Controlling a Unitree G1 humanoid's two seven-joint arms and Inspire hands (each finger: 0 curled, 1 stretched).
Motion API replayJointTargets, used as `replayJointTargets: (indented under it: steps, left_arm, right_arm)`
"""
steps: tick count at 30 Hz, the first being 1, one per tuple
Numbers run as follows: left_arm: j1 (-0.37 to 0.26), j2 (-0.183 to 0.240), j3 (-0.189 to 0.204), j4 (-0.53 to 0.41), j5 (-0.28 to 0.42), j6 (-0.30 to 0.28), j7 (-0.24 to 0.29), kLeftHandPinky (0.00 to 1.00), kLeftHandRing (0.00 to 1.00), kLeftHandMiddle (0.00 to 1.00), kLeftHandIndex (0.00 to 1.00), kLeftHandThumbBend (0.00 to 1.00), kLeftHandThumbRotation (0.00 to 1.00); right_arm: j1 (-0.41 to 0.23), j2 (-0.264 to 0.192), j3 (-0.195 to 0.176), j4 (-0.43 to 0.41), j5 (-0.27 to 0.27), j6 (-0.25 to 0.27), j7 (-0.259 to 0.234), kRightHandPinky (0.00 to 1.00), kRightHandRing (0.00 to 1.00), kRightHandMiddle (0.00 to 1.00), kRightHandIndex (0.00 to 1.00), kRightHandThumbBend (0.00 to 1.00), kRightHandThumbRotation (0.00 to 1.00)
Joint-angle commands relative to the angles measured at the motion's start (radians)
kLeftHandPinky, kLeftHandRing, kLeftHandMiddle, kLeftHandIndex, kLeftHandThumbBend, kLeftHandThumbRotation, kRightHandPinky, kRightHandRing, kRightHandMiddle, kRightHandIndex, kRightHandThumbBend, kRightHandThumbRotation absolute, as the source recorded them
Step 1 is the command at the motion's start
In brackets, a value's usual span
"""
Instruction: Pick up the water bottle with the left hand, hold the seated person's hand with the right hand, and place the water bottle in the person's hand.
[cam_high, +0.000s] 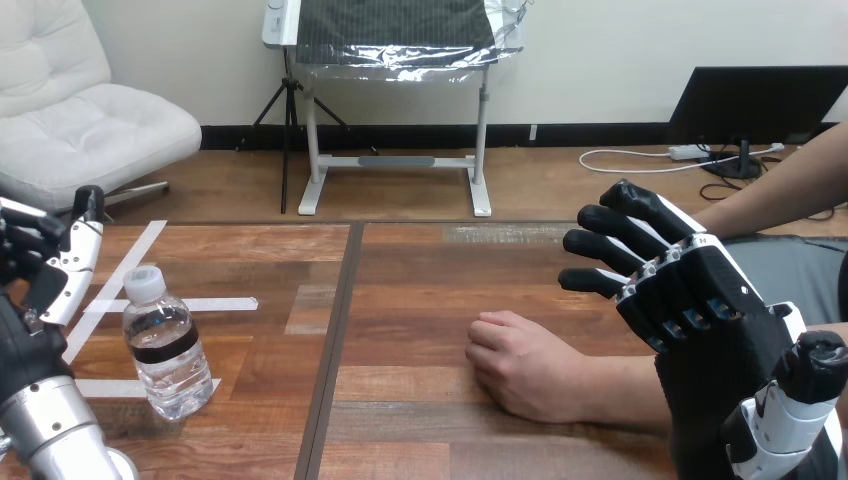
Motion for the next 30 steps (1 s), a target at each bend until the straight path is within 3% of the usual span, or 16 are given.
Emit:
replayJointTargets:
  steps: [1,5,13,30]
  left_arm:
    - [-0.039,0.012,-0.01,-0.053,-0.042,0.012,-0.062,0.19,0.28,0.35,0.38,0.66,0.38]
    - [-0.033,0.013,-0.011,-0.064,-0.058,0.03,-0.094,0.32,0.44,0.49,0.48,0.68,0.42]
    - [-0.02,0.012,-0.011,-0.098,-0.064,0.067,-0.133,0.49,0.6,0.61,0.6,0.71,0.47]
    - [-0.005,0.015,-0.01,-0.137,-0.059,0.101,-0.169,0.62,0.72,0.73,0.71,0.76,0.54]
  right_arm:
    - [-0.033,0.009,0.0,-0.012,0.002,-0.009,-0.001,0.7,0.78,0.8,0.81,0.94,0.99]
    - [-0.032,0.009,0.0,-0.011,0.001,-0.01,-0.001,0.7,0.79,0.8,0.81,0.94,0.99]
    - [-0.032,0.01,0.0,-0.011,0.003,-0.01,-0.001,0.7,0.78,0.8,0.81,0.94,0.99]
    - [-0.03,0.009,0.002,-0.016,0.0,-0.01,-0.001,0.7,0.78,0.8,0.81,0.93,0.99]
